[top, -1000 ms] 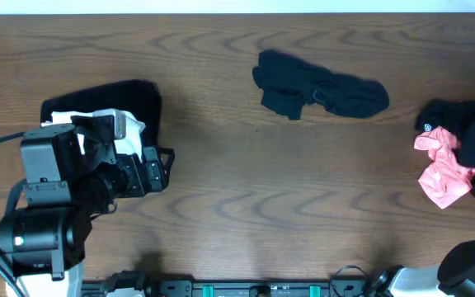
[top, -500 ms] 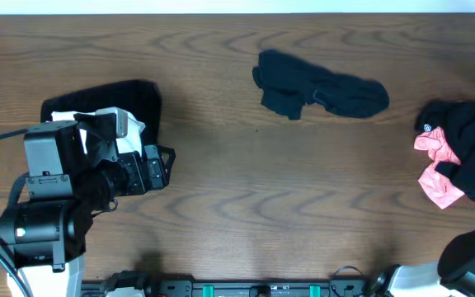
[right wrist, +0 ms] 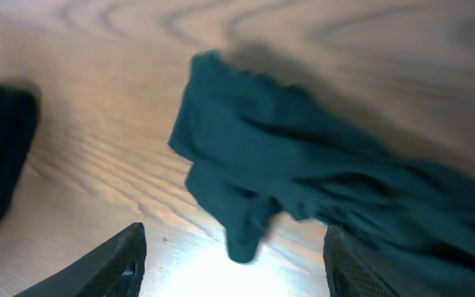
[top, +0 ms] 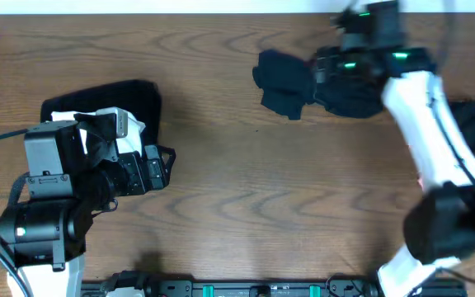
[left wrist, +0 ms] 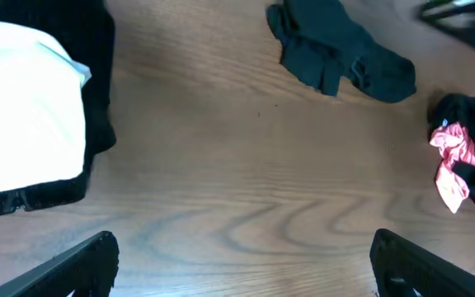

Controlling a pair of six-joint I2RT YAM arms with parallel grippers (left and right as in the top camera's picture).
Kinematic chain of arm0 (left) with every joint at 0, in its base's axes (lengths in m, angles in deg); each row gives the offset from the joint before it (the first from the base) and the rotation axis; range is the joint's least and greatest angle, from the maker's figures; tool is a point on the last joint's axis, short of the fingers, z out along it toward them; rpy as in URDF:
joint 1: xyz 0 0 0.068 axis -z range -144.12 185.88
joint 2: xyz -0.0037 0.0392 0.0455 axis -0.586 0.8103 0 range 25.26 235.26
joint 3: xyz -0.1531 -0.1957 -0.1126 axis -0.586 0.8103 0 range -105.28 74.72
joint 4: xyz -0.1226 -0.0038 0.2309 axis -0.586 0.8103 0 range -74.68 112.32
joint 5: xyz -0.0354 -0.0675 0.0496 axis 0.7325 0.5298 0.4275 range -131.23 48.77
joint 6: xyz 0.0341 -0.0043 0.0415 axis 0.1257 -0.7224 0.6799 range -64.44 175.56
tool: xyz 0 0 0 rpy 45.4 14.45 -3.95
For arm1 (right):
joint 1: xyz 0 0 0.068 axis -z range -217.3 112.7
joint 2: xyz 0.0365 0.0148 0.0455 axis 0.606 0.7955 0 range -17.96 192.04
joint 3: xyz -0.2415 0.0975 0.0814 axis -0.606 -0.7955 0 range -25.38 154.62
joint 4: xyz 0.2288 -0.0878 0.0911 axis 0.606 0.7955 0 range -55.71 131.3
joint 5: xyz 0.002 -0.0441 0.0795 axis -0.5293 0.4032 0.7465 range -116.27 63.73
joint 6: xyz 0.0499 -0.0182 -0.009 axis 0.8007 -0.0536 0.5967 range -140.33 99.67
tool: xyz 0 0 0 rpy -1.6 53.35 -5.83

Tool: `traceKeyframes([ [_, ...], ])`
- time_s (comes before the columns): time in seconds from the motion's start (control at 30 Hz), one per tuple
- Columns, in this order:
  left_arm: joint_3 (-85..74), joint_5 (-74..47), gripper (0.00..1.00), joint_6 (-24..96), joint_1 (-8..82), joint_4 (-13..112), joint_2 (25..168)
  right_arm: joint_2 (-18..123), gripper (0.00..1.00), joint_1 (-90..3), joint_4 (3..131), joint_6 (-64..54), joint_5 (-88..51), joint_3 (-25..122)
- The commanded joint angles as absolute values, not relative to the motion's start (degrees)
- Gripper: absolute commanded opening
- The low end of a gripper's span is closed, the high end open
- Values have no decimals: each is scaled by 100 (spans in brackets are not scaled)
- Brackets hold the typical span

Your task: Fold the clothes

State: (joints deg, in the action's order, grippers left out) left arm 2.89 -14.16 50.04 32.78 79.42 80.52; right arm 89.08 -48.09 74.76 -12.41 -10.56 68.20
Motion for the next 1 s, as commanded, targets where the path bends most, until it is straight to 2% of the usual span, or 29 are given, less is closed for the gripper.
traceKeyframes([
  [0.0, 173, -1311, 98, 5037, 3307, 7981, 8159, 9605, 64, -5202, 7236, -896, -1463, 6820],
  [0.1, 173, -1313, 98, 5039, 3307, 8045, 8249, 10211, 63, -5377, 6936, -328, -2171, 6820],
  [0.2, 173, -1315, 98, 5041, 3307, 8154, 8352, 10692, 59, -5421, 6679, -251, -2160, 6820],
  [0.37, 173, -1315, 98, 5041, 3307, 8248, 8559, 10976, 48, -5423, 6569, -207, -2178, 6820],
  [0.47, 173, -1318, 98, 5041, 3307, 8241, 8702, 10906, 31, -5427, 6587, -212, -2152, 6827],
  [0.53, 173, -1315, 98, 5041, 3307, 8235, 8800, 10757, 11, -5436, 6744, -212, -2082, 6827],
  [0.63, 173, -1315, 98, 5041, 3307, 8241, 8924, 10386, 2, -5464, 7009, -220, -1996, 6827],
  [0.97, 173, -1315, 98, 5041, 3307, 8147, 8924, 7774, 1, -6103, 7677, -1364, -1572, 6827],
])
